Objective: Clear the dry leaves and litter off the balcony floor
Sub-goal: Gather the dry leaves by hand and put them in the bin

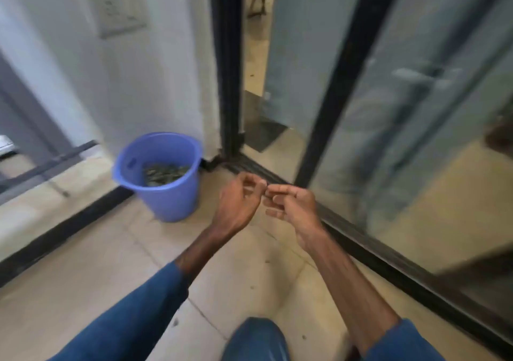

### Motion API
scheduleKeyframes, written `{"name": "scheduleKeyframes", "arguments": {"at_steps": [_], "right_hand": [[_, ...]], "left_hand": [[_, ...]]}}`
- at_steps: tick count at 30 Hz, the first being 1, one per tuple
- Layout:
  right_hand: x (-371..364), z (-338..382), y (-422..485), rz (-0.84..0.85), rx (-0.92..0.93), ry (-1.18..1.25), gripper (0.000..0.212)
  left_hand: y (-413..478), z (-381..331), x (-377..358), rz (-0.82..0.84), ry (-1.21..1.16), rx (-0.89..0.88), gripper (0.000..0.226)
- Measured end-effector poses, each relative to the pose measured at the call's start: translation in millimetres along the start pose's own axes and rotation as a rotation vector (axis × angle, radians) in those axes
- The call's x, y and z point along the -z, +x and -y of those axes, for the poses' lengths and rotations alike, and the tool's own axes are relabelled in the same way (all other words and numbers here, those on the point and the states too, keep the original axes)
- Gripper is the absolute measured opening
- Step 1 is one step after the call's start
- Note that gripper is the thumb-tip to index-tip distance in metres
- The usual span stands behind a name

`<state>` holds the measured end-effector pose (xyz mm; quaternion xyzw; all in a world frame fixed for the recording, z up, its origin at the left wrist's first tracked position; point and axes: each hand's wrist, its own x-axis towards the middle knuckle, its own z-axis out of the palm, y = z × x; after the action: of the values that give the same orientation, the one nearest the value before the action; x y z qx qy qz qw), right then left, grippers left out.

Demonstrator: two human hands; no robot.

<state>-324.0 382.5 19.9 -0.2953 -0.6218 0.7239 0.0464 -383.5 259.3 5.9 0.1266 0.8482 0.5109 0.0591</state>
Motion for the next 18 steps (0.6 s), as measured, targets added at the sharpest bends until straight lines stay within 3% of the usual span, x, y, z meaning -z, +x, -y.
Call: {"name": "scheduleKeyframes", "arguments": {"at_steps": [9,13,18], "right_hand": [[261,-17,-212,-0.563,0.039,0.104,0.028],[344,-35,-285,-0.757,0.09,0.175,0.028],[423,-80,-341,-0.965,0.063,0.306,0.025]], "left_hand": [[-190,-171,-179,0.54,0.027,-0.367,0.01],[-268,-223,-246,0.72,0.066,-0.523,0.007],[-341,-254,-330,0.897,0.089,-0.565,0.015]]}}
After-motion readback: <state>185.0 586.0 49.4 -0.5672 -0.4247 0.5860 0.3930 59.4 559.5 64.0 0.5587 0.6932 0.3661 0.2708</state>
